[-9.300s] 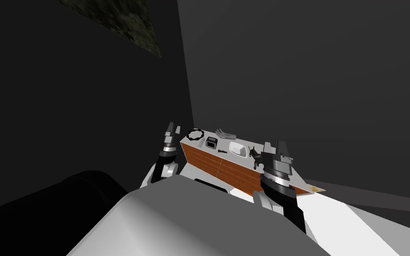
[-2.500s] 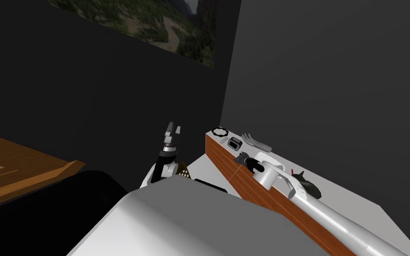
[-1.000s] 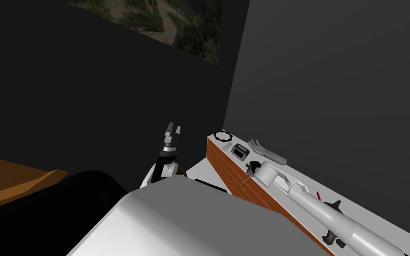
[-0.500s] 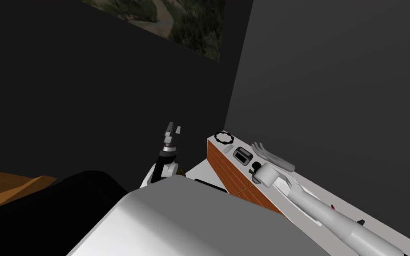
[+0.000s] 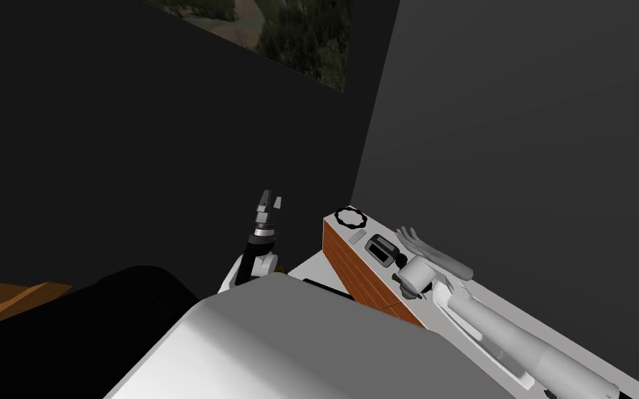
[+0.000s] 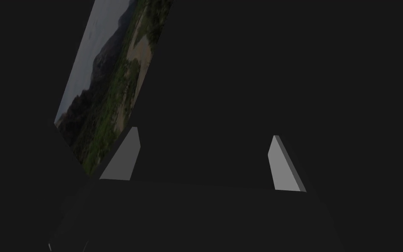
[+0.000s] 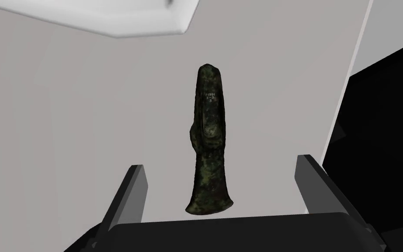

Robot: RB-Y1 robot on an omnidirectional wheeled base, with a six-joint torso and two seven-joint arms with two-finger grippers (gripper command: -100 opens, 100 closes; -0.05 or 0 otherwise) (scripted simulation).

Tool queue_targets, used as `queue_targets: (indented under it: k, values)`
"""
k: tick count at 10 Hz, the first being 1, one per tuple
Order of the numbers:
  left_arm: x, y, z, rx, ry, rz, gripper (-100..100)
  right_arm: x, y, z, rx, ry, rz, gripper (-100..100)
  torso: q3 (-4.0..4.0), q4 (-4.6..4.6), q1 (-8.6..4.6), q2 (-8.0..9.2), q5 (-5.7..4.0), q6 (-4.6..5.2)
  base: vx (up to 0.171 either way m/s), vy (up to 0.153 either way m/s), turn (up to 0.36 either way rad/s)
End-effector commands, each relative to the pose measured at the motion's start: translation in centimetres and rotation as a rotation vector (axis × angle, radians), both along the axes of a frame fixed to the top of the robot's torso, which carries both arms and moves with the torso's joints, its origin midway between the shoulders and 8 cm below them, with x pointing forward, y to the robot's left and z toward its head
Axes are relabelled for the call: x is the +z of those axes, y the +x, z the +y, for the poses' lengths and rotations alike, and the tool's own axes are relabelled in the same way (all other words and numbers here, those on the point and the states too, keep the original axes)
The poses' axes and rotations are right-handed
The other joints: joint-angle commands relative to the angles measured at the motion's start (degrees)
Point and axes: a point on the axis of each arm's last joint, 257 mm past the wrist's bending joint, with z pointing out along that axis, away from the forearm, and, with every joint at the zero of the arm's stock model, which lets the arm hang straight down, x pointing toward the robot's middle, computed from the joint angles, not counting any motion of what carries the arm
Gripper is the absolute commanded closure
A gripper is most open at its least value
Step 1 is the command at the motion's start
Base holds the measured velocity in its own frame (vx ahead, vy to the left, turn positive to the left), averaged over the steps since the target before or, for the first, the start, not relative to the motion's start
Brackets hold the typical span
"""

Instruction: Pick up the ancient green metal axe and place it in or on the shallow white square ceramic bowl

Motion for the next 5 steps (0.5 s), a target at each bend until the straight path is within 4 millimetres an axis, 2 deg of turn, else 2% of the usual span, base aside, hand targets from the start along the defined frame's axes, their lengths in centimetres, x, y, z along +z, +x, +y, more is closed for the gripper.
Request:
queue_targets:
  k: [1,3,4,5]
  values:
    - [0.0,0.0,0.0,0.0,0.0,0.0,0,-0.4,-1.6,-0.7,-0.002,-0.02,0.061,-100,0.0,0.0,0.0,0.0,0.0,0.0,0.095,-0.003,0.025]
    - [0.0,0.0,0.0,0.0,0.0,0.0,0,-0.7,-2.8,-1.3,-0.005,-0.034,0.111,-100,-0.02,-0.01,0.01,-0.02,0.0,0.0,0.069,-0.004,0.035]
    - [0.0,0.0,0.0,0.0,0.0,0.0,0,-0.7,-2.3,-1.1,-0.004,-0.028,0.094,-100,0.01,0.0,0.02,0.03,0.0,0.0,0.027,-0.002,0.007]
    - [0.0,0.0,0.0,0.0,0.0,0.0,0,-0.7,-2.5,-1.2,-0.004,-0.03,0.098,0,0.07,0.02,0.03,0.14,0.0,0.01,0.006,0.0,-0.001]
